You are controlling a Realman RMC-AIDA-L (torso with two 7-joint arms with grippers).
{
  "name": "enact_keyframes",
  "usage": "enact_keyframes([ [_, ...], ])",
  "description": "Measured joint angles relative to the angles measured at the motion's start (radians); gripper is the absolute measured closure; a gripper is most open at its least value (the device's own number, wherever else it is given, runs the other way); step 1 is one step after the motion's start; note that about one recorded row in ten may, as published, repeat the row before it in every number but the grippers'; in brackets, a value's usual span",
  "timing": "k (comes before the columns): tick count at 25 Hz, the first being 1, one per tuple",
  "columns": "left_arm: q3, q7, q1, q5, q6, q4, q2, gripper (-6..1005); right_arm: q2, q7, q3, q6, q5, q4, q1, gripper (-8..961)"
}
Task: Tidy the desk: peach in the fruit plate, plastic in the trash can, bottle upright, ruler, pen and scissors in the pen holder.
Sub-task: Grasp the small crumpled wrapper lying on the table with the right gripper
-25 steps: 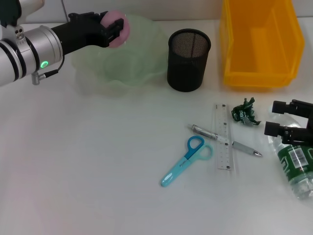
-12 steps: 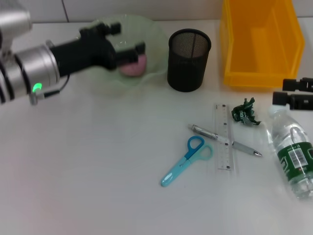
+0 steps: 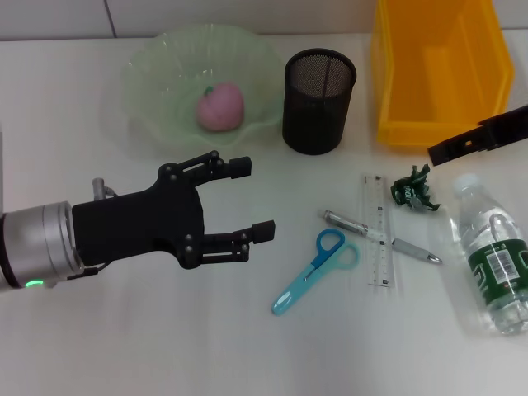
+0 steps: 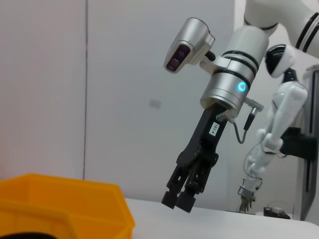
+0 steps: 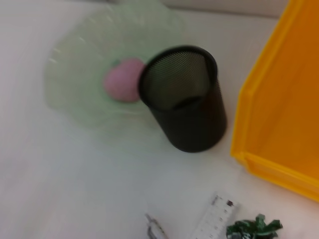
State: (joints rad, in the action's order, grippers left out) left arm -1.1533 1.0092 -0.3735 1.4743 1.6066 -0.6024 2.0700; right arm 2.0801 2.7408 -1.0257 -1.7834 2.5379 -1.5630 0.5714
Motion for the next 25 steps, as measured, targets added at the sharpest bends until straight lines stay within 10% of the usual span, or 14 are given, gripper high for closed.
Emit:
enact_keyframes([
  [12,0.009,-0.007,0.008,0.001,-0.018,0.051,-0.002,139,0.000,-0.083,-0.281,0.168,0.126,0.093,0.021,120],
  [25,0.009,-0.001,0.007,0.002,-0.023,0.056,-0.002,142,-0.002,-0.475,-0.303,0.200,0.172,0.144,0.033,123],
])
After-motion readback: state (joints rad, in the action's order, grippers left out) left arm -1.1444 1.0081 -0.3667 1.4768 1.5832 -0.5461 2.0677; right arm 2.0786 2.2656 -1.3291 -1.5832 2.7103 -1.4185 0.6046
